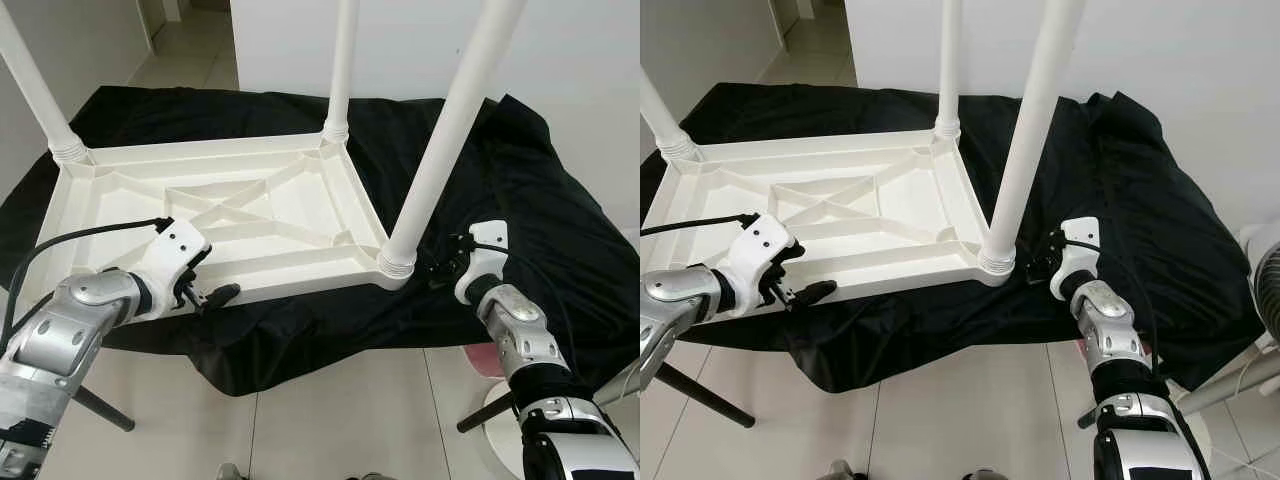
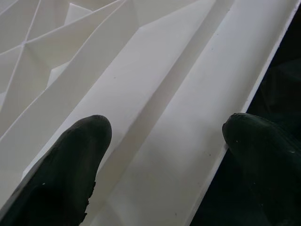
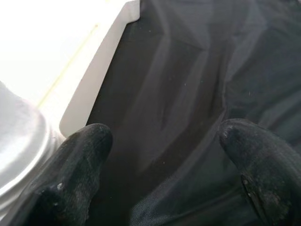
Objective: Building children table
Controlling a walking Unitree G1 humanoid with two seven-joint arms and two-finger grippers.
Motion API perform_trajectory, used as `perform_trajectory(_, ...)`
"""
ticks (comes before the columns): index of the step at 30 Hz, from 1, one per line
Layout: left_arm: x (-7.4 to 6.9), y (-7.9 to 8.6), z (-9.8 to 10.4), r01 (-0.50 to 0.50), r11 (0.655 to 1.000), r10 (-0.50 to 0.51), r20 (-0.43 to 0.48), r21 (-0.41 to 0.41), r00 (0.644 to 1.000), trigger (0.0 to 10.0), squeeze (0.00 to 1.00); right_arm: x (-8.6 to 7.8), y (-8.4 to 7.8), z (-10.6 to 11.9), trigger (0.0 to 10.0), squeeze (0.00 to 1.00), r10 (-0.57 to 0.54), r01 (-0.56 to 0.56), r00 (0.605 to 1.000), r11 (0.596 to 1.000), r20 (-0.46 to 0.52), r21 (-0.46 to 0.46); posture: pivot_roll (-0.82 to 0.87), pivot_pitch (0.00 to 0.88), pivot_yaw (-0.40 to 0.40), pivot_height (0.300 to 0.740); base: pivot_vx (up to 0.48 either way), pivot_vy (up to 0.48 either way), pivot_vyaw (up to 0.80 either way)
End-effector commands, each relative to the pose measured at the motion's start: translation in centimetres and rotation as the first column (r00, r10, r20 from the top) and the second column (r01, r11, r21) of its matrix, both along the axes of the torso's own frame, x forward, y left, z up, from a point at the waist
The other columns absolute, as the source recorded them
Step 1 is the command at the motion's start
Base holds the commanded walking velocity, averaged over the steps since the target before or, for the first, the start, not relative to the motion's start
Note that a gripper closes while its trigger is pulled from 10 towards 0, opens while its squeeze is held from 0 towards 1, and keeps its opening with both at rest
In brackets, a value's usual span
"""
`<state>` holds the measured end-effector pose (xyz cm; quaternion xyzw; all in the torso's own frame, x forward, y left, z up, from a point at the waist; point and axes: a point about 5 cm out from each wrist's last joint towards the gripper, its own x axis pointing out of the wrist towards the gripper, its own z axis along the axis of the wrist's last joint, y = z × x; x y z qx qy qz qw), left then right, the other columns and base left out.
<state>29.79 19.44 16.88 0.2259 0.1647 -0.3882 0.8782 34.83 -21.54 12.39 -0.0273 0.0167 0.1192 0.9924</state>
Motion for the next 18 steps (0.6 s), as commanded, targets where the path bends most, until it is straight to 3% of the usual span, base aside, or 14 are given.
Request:
perform_trajectory(1, -0.3, 0.5, -0.9, 0.021, 0.999, -0.018, -0.066, 0.036, 0.998, 10.0, 0.0, 0.0, -0.1, -0.4, 10.0, 0.0, -0.016, 0.016, 1.0, 1.0, -0.013, 0.009, 0.01, 0.1, 0.002, 0.74, 0.0, 0.0, 0.0)
perform_trajectory(3, -0.2, 1.1, -1.3, -0.003, 0.997, 0.009, -0.079, 0.077, 0.997, 10.0, 0.0, 0.5, -0.1, -0.2, 10.0, 0.0, -0.051, 0.051, 0.999, 0.999, 0.0, 0.011, 0.01, 0.103, 0.008, 0.74, 0.0, 0.0, 0.0)
perform_trajectory(13, -0.9, 2.1, -2.0, 0.006, 0.993, 0.01, -0.133, 0.118, 0.991, 10.0, 0.0, 2.2, 1.3, 1.6, 10.0, 0.0, -0.054, 0.054, 0.997, 0.999, 0.062, 0.003, 0.01, 0.104, 0.007, 0.74, 0.0, 0.0, 0.0)
perform_trajectory(18, -0.8, 2.6, -2.0, -0.013, 0.991, 0.031, -0.133, 0.134, 0.991, 10.0, 0.0, 2.5, 2.9, 2.2, 10.0, 0.0, 0.083, -0.083, 0.994, 0.997, 0.075, -0.003, 0.02, 0.106, -0.002, 0.74, 0.0, 0.0, 0.0)
